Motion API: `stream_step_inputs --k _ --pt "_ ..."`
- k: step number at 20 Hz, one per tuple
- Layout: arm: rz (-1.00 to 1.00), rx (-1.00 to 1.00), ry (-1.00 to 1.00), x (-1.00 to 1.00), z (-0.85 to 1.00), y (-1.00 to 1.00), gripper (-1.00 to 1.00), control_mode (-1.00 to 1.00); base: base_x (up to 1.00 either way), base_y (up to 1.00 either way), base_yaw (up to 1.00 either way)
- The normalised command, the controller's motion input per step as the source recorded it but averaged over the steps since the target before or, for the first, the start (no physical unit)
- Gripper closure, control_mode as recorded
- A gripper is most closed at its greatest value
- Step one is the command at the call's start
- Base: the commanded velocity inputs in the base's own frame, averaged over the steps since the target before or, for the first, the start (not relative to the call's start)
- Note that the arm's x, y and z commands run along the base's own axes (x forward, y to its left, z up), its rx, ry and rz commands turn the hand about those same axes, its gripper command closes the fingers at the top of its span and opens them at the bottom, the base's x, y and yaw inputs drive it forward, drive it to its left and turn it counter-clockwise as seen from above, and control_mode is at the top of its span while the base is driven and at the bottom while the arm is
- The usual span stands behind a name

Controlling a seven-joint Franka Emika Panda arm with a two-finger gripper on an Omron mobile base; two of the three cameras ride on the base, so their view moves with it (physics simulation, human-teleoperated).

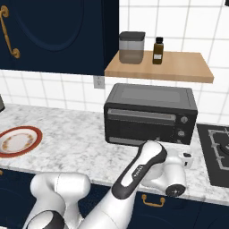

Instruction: Pick up the kebab skewer and baguette bread, and place them inside the toaster oven. Close the toaster oven door and start by setting the timer.

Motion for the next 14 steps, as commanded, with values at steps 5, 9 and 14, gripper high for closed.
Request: stream_step_inputs --k 5,9,14 --pt "0.0 -0.02 -0.27 -0.09 0.16 -0.54 -1.0 -1.0 0.0 0.0 0.0" --pt "0.0 0.0 -0.09 0.07 0.02 -0.49 -1.0 -1.0 0.0 0.0 0.0" --pt "0.0 0.0 0.0 0.81 0.0 -0.01 -1.0 -1.0 0.0 0.0 0.0"
